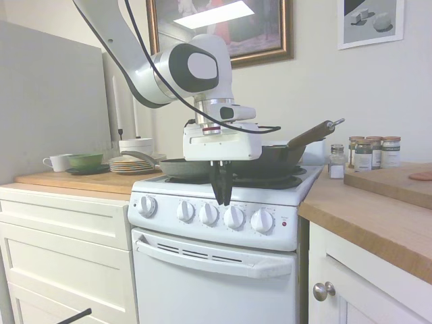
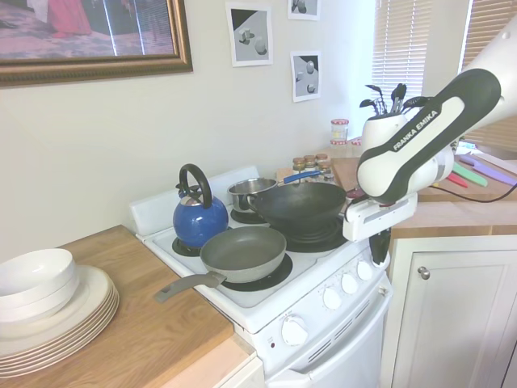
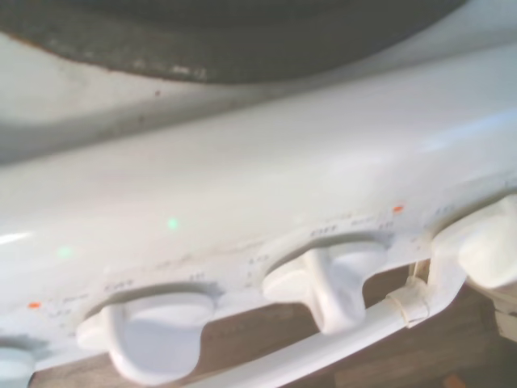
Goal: Turn on the stove on the top right
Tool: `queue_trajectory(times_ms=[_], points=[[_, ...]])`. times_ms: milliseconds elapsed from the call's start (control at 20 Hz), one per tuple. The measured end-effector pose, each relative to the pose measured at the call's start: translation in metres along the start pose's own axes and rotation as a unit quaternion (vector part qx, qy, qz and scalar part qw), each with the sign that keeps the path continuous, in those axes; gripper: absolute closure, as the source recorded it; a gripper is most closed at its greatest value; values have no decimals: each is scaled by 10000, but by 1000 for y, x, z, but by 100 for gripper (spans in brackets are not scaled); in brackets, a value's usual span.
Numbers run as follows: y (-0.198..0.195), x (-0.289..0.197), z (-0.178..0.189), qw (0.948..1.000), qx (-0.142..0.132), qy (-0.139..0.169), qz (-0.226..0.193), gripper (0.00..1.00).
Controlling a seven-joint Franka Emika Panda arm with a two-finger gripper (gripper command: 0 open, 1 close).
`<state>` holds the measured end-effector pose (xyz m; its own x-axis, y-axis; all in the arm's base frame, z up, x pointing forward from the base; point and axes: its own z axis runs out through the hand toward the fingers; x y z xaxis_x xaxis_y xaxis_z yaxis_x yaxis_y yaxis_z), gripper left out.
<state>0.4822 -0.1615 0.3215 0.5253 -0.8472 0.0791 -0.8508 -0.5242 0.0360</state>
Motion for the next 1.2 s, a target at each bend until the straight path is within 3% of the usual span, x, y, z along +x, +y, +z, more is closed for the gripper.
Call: queue_trajectory(times_ms=[1200], points=[[-21,17,30,9998,-151,92,-69,100]])
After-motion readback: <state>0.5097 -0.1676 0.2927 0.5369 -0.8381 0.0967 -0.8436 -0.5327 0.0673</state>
